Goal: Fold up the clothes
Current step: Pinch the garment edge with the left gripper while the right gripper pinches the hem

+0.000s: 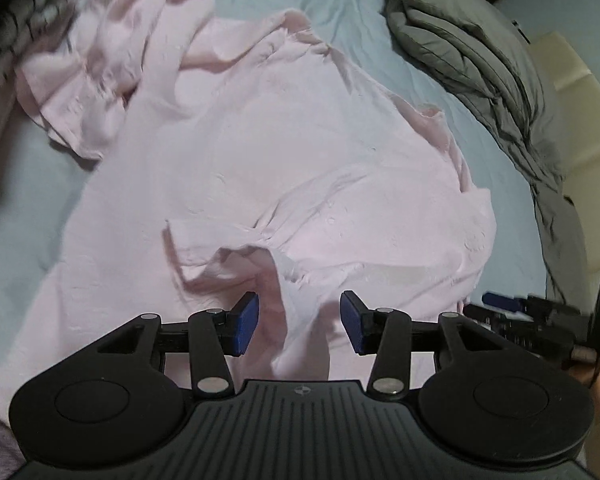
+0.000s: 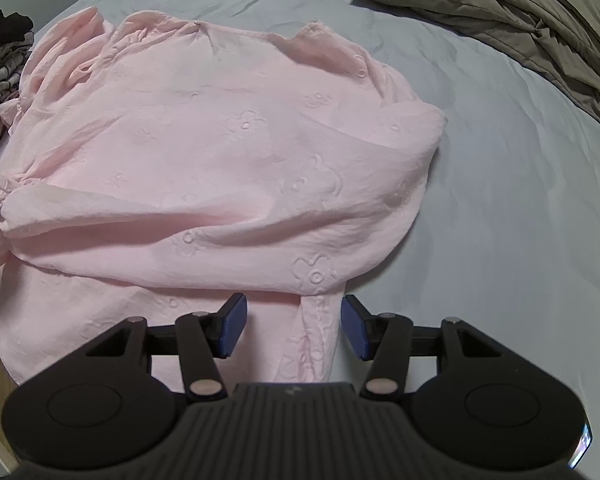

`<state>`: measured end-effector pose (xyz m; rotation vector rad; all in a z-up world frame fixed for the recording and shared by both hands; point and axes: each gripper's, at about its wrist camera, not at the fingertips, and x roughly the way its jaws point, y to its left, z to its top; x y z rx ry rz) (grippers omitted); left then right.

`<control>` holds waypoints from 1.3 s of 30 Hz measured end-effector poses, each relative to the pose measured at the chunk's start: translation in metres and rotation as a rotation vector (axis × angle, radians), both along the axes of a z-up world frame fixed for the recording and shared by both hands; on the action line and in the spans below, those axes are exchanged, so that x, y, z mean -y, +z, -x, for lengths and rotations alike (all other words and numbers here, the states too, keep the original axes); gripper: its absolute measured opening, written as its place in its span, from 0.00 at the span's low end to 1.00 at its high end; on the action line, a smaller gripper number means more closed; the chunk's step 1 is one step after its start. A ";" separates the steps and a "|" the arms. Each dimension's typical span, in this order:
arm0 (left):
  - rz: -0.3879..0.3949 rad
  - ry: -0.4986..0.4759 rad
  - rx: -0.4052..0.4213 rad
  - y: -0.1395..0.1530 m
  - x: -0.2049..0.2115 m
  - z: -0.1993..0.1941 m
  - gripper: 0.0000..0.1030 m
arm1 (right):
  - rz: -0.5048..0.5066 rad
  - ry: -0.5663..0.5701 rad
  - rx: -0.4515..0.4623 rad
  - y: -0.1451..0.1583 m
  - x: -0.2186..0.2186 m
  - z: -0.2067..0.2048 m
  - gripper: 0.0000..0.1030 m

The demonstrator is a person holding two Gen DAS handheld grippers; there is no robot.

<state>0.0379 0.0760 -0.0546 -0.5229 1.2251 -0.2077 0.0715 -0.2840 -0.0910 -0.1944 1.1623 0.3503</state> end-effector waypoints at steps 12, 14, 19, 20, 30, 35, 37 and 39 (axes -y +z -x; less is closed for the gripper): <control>0.098 0.043 0.123 0.018 -0.004 -0.022 0.02 | -0.001 -0.029 0.028 0.003 0.015 0.001 0.55; 0.144 0.074 0.168 0.031 -0.012 -0.027 0.02 | -0.014 -0.040 0.032 0.003 0.018 -0.001 0.55; 0.239 0.145 0.251 0.063 -0.024 -0.043 0.02 | -0.023 -0.012 0.031 0.001 0.010 -0.002 0.55; 0.259 0.156 0.268 0.070 -0.024 -0.047 0.02 | -0.020 -0.002 0.031 0.000 0.007 -0.001 0.55; 0.429 0.228 0.413 0.124 -0.017 -0.074 0.01 | 0.057 0.010 0.072 -0.006 -0.015 -0.018 0.55; 0.410 0.264 0.410 0.121 -0.026 -0.080 0.01 | 0.090 0.015 0.073 -0.012 -0.020 -0.026 0.51; 0.403 0.279 0.408 0.120 -0.029 -0.083 0.01 | 0.121 0.011 0.053 -0.017 -0.019 -0.026 0.36; 0.395 0.294 0.407 0.119 -0.032 -0.086 0.01 | 0.122 -0.005 0.030 -0.021 -0.013 -0.026 0.22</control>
